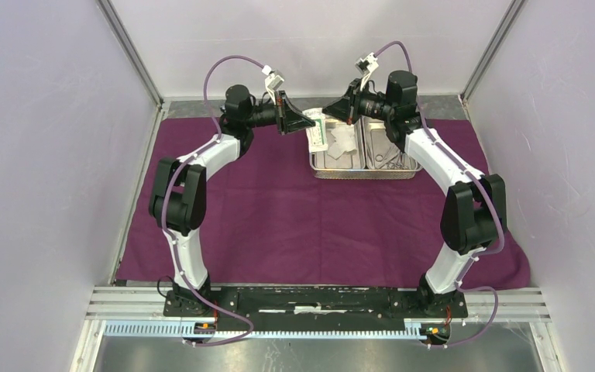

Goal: Open and lay out the surgical kit
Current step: Place the medical item in the surgical kit.

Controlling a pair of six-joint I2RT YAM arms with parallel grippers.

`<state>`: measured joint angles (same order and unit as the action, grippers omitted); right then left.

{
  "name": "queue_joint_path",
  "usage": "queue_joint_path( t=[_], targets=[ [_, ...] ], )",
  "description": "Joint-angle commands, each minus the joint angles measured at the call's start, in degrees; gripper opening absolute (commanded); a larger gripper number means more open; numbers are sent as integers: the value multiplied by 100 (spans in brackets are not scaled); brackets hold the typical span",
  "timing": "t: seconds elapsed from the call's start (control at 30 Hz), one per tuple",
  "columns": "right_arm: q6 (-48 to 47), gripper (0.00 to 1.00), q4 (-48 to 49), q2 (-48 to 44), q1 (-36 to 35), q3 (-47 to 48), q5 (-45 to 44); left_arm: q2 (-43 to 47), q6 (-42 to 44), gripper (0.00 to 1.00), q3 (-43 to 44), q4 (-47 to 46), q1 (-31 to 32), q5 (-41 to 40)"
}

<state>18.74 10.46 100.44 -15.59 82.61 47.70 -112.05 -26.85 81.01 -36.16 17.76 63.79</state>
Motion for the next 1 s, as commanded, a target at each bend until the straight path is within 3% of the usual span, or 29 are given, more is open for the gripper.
queue_joint_path(
  t=[0.0,0.1,0.17,0.3,0.47,0.57,0.73,0.97],
  targets=[
    [-323,0,-36,-72,4,-16,-79,105,-138,13,-6,-107,16,217],
    [-621,9,-202,-190,-1,-86,-177,325,460,9,80,807,-13,190],
    [-874,17,-389,-302,4,-96,-302,561,1433,3,236,2484,-38,-91],
    [-1426,44,-786,-557,14,-111,-584,965,3396,2,696,5814,-59,-849],
    [-1970,62,-1181,-819,47,-175,-880,1545,4674,2,450,8138,-231,-1604],
    [-2115,69,-1181,-1021,105,-380,-1044,1824,5066,2,-70,8912,-599,-1764],
    [-2147,73,-1090,-1247,198,-768,-1064,1982,5584,2,-638,9849,-1351,-1955],
    [-2081,73,-717,-1415,269,-1413,-786,1959,5768,2,-1049,10245,-2145,-2438]
  ],
)
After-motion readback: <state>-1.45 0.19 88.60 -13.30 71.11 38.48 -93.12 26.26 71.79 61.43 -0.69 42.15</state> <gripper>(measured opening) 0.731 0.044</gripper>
